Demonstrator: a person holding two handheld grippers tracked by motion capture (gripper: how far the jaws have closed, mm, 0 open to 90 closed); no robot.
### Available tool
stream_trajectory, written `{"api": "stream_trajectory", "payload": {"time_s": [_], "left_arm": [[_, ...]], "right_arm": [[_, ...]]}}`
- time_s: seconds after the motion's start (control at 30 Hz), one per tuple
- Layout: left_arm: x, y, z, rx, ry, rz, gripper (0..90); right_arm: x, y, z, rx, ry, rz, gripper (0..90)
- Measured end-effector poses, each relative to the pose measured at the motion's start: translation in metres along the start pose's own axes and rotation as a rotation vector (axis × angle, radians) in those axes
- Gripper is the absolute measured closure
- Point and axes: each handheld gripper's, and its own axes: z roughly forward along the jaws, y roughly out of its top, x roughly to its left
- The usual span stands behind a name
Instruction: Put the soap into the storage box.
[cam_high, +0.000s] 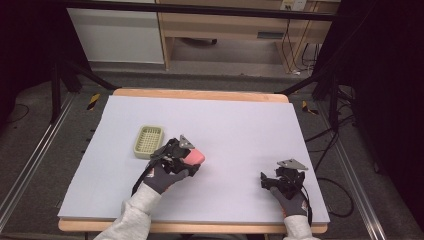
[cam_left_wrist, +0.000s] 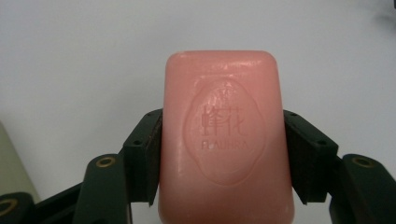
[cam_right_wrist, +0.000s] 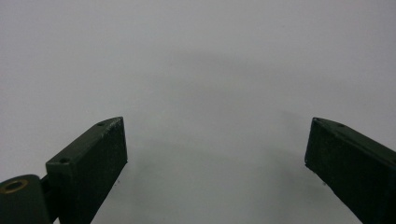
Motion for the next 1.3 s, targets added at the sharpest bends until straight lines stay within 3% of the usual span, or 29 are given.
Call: {"api": "stream_trajectory", "payload": {"time_s": [0.33,1.0,1.3], "left_arm": [[0.019,-0.01,-0.018,-0.019,0.041,-0.03,37.1],[0.069,-0.023,-0.041,-0.072,0.106,-0.169,37.1],[0.084,-0.027,-0.045,-0.075,0.147,-0.203,37.1]], "right_arm": [[0.001,0.0,-0.001,-0.002,-0.003,-0.014,6.0],[0.002,0.001,-0.001,-0.004,-0.006,-0.016,5.8],[0.002,0.001,-0.001,-0.002,-0.01,-0.014,5.8]]}}
